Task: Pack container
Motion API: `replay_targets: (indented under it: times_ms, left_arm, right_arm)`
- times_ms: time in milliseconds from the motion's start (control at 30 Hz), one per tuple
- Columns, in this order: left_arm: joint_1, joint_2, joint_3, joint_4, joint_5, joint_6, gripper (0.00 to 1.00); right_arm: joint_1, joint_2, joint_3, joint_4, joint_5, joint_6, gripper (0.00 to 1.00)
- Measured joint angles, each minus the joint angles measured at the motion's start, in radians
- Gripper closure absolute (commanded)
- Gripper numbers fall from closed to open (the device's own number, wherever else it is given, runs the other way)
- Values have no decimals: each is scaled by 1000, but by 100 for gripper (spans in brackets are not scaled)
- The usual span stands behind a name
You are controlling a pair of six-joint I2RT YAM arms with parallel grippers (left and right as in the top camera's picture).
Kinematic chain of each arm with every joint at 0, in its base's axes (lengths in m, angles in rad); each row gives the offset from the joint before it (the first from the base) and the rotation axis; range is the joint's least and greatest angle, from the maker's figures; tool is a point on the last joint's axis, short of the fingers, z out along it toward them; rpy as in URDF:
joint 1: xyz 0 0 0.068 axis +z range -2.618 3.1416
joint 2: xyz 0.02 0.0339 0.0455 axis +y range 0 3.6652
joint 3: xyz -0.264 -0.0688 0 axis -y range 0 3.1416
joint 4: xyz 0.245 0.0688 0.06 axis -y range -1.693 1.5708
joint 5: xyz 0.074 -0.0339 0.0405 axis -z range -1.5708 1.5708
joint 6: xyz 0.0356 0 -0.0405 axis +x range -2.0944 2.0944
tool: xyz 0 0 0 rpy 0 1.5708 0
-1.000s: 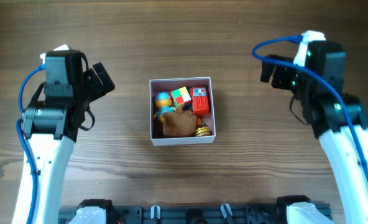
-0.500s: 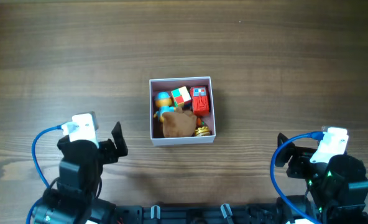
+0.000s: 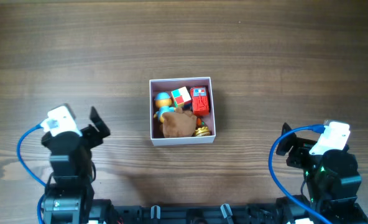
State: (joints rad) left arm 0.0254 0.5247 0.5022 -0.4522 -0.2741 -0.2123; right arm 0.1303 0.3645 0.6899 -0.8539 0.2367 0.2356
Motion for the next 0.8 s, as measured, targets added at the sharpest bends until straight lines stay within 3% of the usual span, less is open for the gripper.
replay_targets:
  times_ms: [200,400,600,800]
  left_arm:
    - [67,-22,0,18,105,40,0]
    - [66,-218,-2,-8,127,80,0]
    - [66,-284,-2,-26,167,81,0]
    - [66,-293,-2,-27,172,81,0]
  right_arm:
    - [0,0,-16,24,19,10,0]
    - [0,0,-16,36,19,-14,0]
    - [0,-5,-16,9,3,-67,0]
    - [0,-112,-14,-16,23,-24,0]
